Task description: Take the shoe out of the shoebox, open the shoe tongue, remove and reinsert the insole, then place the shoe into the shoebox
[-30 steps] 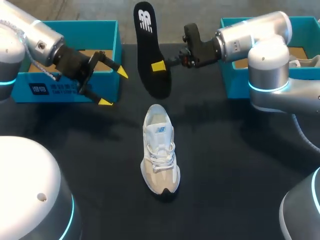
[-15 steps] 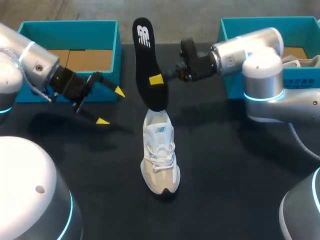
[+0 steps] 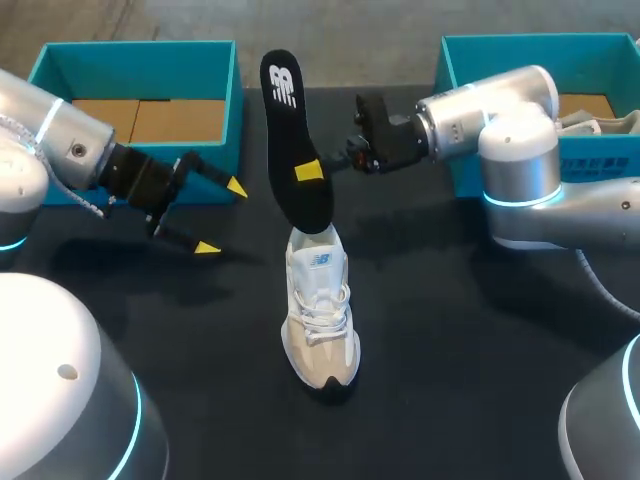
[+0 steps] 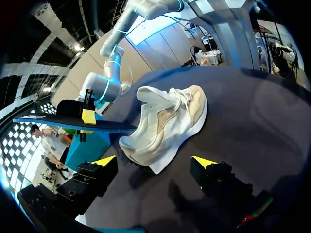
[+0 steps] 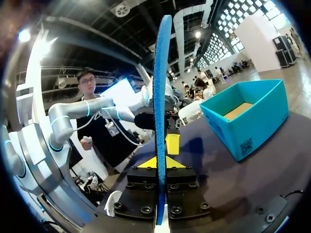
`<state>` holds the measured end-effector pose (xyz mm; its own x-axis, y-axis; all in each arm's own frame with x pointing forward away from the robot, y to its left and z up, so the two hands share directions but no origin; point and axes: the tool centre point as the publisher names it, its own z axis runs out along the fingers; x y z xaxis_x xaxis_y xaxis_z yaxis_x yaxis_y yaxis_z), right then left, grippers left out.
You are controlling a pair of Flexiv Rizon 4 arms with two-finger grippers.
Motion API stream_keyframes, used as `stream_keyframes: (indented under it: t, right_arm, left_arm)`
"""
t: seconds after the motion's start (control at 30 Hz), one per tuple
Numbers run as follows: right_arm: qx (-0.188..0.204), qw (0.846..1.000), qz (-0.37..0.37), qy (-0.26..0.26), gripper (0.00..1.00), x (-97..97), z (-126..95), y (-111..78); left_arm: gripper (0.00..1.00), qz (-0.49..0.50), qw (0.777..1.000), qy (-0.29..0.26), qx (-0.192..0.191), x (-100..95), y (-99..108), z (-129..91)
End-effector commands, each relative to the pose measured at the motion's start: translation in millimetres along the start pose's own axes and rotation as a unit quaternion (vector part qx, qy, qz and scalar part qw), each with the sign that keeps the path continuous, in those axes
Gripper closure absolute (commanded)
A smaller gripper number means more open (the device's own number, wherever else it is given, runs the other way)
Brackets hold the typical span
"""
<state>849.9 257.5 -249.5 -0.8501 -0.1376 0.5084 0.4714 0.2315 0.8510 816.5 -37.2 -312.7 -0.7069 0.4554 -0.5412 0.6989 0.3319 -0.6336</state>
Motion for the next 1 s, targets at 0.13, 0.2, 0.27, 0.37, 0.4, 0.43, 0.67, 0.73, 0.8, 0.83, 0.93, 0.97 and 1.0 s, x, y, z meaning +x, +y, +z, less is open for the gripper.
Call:
stream_keyframes:
  t: [0.13,0.2,0.27,0.37,0.4,0.43,0.67,0.73,0.8,0.83,0.93,0.97,1.0]
  right_arm:
    - [0.004,1.0,0.001,0.002,1.0,-3.2,1,-0.9]
    - [0.01,1.0,0.002,0.0,1.0,-6.4,0,-5.6]
    - [0.014,1.0,0.003,-0.002,1.0,-8.6,0,-10.0]
    - [0.008,1.0,-0.001,-0.005,1.0,-10.6,-1,-16.4]
    - [0.009,1.0,0.0,-0.007,1.0,-10.7,-2,-18.1]
    - [0.009,1.0,0.002,-0.009,1.0,-11.2,-2,-20.0]
    - [0.005,1.0,0.006,-0.011,1.0,-11.7,-5,-30.2]
    - [0.009,1.0,0.003,-0.014,1.0,-12.1,-5,-34.0]
    - [0.009,1.0,0.004,-0.016,1.0,-12.5,-6,-37.0]
    - [0.008,1.0,0.005,-0.017,1.0,-12.8,-6,-38.1]
    - [0.008,1.0,0.006,-0.019,1.0,-14.0,-5,-41.7]
    - [0.008,1.0,0.006,-0.02,1.0,-14.3,-5,-42.7]
    - [0.007,1.0,0.007,-0.02,1.0,-14.6,-5,-43.9]
  left_arm:
    - [0.0,-0.024,1.0,-0.005,-0.007,-4.0,5,4]
    - [0.0,-0.028,0.999,-0.015,-0.012,-7.0,5,4]
    - [0.0,-0.031,0.999,-0.01,-0.014,-7.7,6,5]
    - [0.0,-0.037,0.999,-0.011,-0.015,-7.4,7,7]
    - [0.0,-0.039,0.999,-0.012,-0.015,-6.8,7,8]
    - [0.0,-0.042,0.999,-0.012,-0.014,-5.9,8,8]
    - [0.0,-0.056,0.998,-0.012,-0.016,-1.1,10,11]
    - [0.0,-0.059,0.998,-0.014,-0.019,-0.6,12,11]
    - [0.0,-0.061,0.998,-0.019,-0.022,-1.1,13,11]
    - [0.0,-0.061,0.998,-0.021,-0.023,-1.8,14,11]
    - [0.0,-0.062,0.997,-0.023,-0.025,-4.1,16,11]
    - [0.0,-0.062,0.997,-0.023,-0.026,-4.8,17,11]
    - [0.0,-0.062,0.997,-0.022,-0.027,-5.1,18,11]
